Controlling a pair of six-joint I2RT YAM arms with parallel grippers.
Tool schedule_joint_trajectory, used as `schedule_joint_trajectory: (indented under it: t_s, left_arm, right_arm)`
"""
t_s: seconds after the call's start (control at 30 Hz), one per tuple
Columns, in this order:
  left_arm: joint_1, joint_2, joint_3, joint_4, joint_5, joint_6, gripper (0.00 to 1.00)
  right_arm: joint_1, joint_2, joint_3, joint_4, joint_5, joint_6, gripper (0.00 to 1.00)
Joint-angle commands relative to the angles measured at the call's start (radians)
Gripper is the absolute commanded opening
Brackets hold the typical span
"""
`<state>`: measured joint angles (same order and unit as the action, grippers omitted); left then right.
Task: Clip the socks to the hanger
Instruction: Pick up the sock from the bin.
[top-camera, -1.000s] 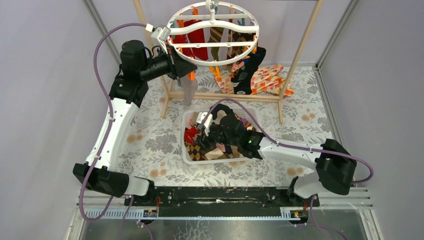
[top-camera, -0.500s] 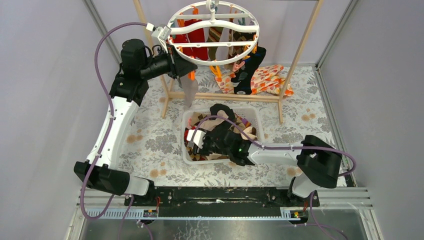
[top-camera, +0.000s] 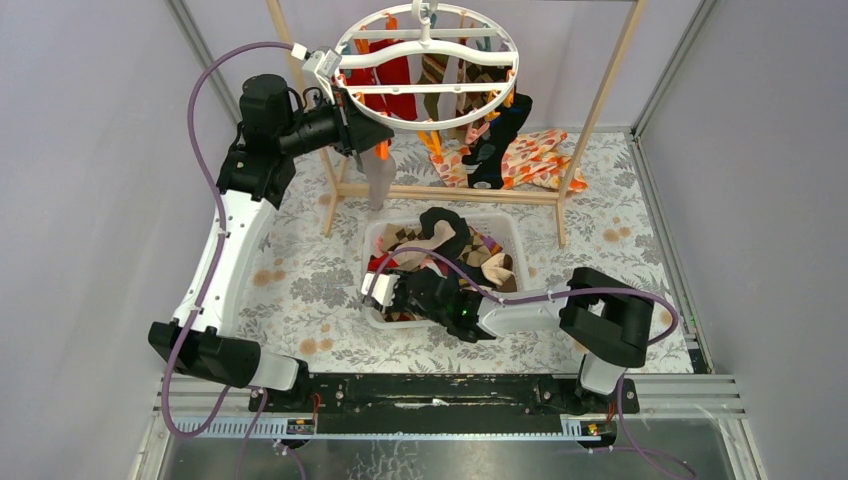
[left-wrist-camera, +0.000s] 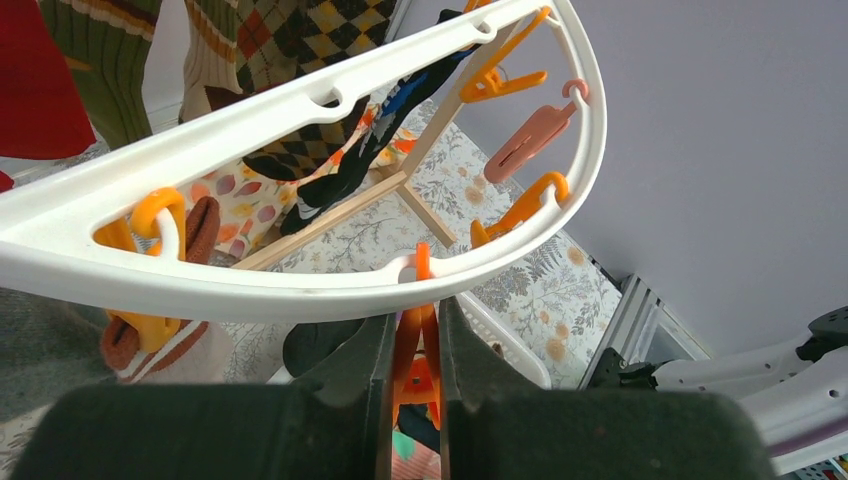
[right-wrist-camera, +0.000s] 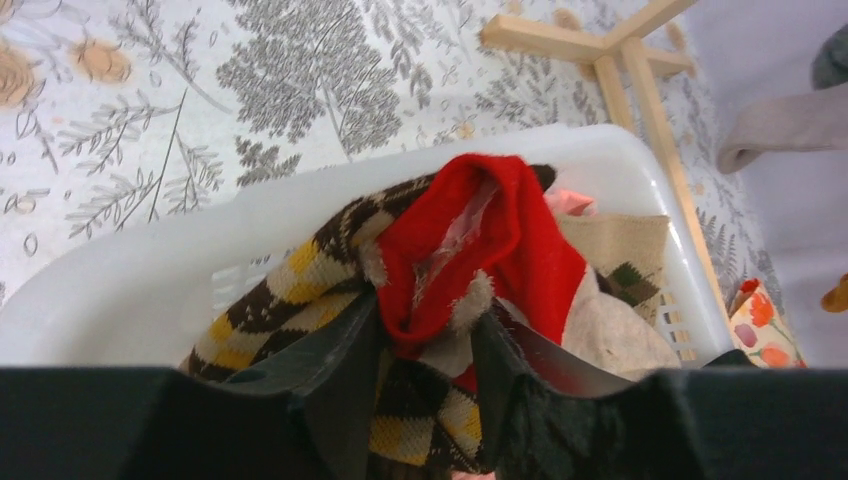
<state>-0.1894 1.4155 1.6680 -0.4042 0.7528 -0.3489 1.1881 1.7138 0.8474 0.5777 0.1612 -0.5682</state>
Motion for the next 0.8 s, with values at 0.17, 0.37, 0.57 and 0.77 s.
schedule_joint_trajectory:
  t_s: [0.17, 0.37, 0.57, 0.77]
  left_arm:
    - [0.015, 0.007, 0.032, -0.064, 0.041, 0.023, 0.01]
    - [0.016, 0.008, 0.03, -0.064, 0.056, 0.018, 0.01]
    - [0.016, 0.006, 0.035, -0.062, 0.072, 0.016, 0.01]
    - [0.016, -0.003, 0.024, -0.05, 0.084, 0.011, 0.0]
  right_arm:
    - [0.024, -0.06, 0.021, 0.196, 0.111, 0.048, 0.08]
    - [0.011, -0.19, 0.105, -0.043, 0.118, 0.256, 0.0]
    - [-0.116, -0.29, 0.357, -0.465, -0.214, 0.598, 0.0]
    - [-0.249, -0.351, 0.393, -0.488, -0.518, 0.828, 0.0]
